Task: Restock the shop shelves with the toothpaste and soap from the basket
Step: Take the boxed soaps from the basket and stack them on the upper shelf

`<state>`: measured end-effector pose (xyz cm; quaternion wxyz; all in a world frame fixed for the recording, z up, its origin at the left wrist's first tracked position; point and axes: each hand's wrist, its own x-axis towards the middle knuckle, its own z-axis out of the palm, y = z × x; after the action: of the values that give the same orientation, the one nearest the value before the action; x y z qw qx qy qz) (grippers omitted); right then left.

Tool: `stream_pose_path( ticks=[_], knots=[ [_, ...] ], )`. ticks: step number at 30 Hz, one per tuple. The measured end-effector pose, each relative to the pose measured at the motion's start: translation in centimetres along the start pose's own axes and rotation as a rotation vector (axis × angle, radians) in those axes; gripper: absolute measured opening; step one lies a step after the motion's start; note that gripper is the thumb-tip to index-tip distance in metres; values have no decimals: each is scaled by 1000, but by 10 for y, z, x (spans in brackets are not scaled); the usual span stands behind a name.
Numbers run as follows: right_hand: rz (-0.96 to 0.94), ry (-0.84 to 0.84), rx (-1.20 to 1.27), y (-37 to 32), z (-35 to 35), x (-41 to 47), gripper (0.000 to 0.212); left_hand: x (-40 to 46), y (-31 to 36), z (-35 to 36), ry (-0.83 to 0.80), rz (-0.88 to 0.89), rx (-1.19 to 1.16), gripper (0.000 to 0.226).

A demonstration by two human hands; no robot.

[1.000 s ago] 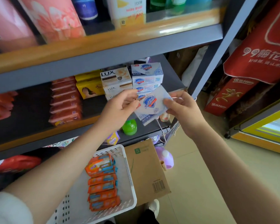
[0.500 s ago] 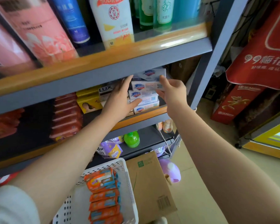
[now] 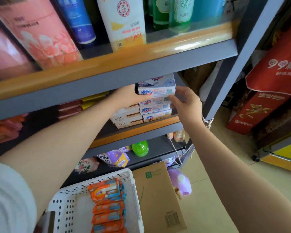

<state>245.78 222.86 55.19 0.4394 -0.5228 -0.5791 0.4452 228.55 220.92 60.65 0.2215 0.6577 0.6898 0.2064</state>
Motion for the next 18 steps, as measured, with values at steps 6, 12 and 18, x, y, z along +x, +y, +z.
stream_pose_path(
  ticks=[6,12,18],
  knots=[
    [6,15,-40,2,6,8,24,2,-10,3,13,59,-12,64],
    [-38,-56,-94,16,5,2,34,4,-10,-2,-74,24,-13,66],
    [-2,-15,-46,27,8,2,28,-9,-8,14,121,-12,65,79]
  ],
)
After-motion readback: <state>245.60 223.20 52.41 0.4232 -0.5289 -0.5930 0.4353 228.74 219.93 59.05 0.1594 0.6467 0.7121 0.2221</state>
